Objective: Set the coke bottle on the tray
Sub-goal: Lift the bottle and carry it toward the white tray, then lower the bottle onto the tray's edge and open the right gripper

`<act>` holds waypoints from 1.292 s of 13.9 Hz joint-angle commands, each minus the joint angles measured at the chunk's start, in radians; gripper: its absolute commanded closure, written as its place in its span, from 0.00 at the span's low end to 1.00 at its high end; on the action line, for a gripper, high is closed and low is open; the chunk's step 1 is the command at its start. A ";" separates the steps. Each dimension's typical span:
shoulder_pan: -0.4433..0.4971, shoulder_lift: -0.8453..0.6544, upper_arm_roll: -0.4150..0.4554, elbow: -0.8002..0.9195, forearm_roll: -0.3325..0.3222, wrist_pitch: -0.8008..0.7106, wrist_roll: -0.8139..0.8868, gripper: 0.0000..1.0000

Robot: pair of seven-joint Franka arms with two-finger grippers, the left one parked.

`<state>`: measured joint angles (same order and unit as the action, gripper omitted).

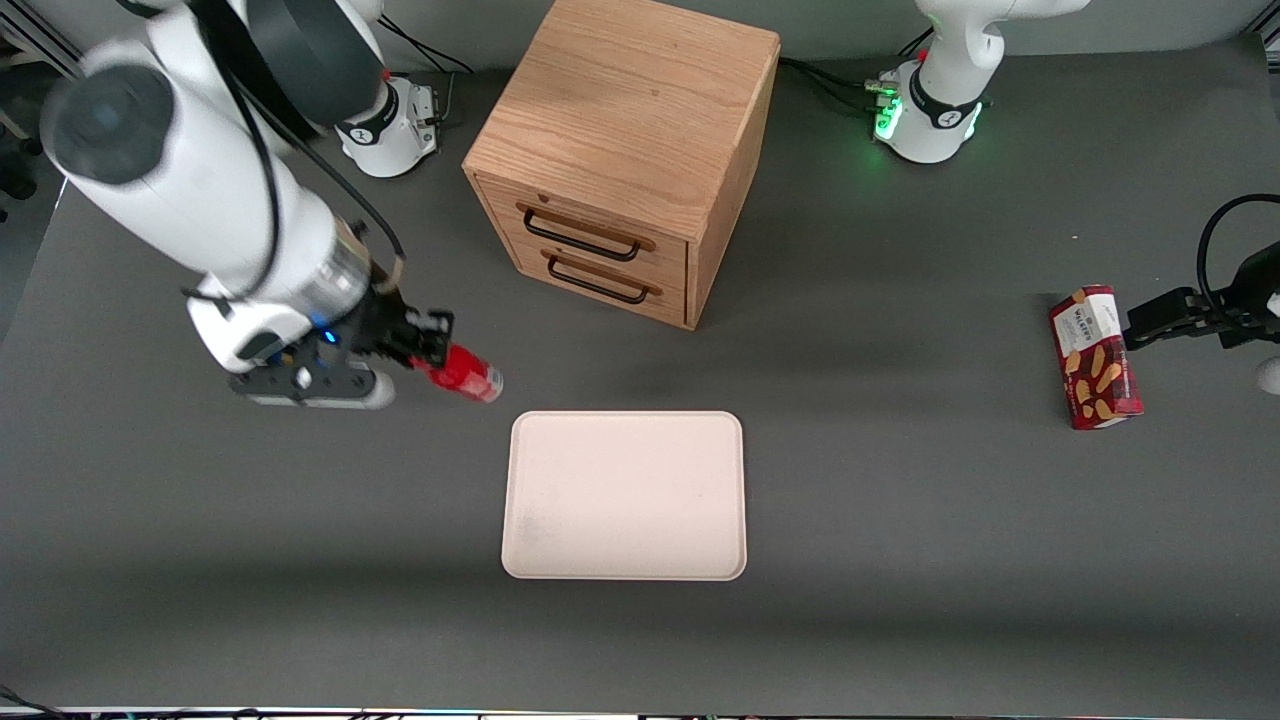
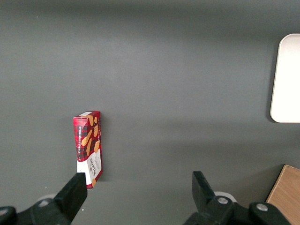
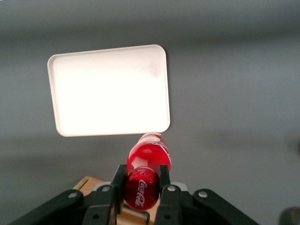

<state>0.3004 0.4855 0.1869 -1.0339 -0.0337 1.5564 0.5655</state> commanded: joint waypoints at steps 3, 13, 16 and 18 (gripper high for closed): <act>0.013 0.129 0.003 0.038 -0.044 0.131 0.021 1.00; 0.013 0.306 0.002 0.020 -0.129 0.315 0.022 1.00; 0.022 0.327 0.000 0.020 -0.130 0.336 0.030 1.00; 0.025 0.338 -0.003 0.005 -0.130 0.361 0.030 1.00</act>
<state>0.3114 0.8163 0.1873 -1.0342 -0.1381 1.8896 0.5655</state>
